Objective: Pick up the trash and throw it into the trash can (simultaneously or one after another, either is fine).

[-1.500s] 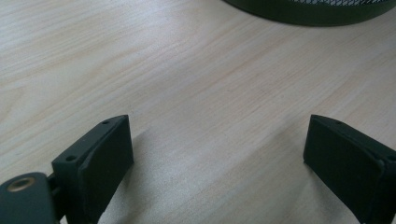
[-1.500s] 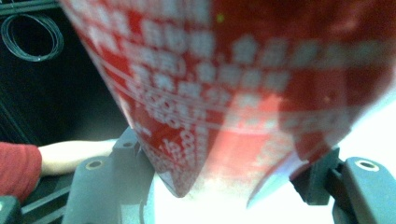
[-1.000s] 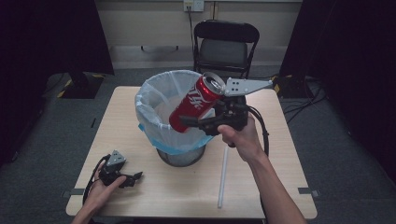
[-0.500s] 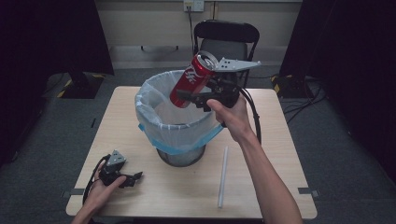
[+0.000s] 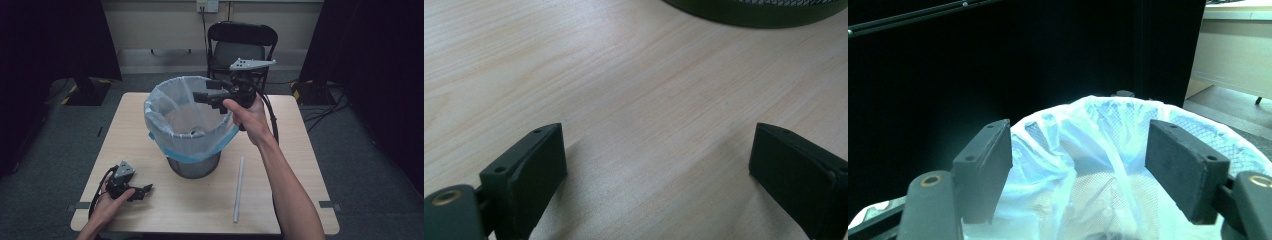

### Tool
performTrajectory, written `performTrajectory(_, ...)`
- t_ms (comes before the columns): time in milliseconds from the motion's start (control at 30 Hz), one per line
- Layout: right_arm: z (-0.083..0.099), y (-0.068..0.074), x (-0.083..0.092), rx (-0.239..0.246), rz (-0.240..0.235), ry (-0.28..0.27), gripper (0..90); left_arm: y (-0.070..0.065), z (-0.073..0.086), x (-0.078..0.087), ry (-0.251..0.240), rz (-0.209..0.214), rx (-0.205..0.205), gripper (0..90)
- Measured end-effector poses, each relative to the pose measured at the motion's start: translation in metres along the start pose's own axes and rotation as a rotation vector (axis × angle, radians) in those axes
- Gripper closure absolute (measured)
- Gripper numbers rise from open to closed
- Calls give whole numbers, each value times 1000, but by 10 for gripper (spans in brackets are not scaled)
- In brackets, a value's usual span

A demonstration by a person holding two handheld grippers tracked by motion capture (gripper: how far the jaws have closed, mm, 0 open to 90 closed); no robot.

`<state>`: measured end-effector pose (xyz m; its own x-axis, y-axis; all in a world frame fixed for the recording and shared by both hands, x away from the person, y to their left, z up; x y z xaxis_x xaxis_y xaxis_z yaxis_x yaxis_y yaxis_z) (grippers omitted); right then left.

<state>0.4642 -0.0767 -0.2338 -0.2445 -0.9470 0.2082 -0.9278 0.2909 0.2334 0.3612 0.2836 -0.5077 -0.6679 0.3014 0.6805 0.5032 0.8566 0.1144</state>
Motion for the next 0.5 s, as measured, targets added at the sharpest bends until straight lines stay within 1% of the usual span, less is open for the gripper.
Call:
performTrajectory(333,5,-1,6,2,33,-6,259,0,0,0,-1,-1,0,78)
performTrajectory(500,5,6,14,22,53,-9,261,0,0,0,-2,0,3,78)
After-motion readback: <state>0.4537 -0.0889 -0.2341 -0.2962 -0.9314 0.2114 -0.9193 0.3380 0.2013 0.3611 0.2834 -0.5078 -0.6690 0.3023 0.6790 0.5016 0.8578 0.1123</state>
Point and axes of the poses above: each handheld gripper's, and its own axes: x roughly backward along the jaws, z roughly out of its underside, y roughly to its left, the point moved 1 cm from there along -x, roughly forward along the jaws, and after that the axes turned 9 degrees about -z, right-handed, at the moved point
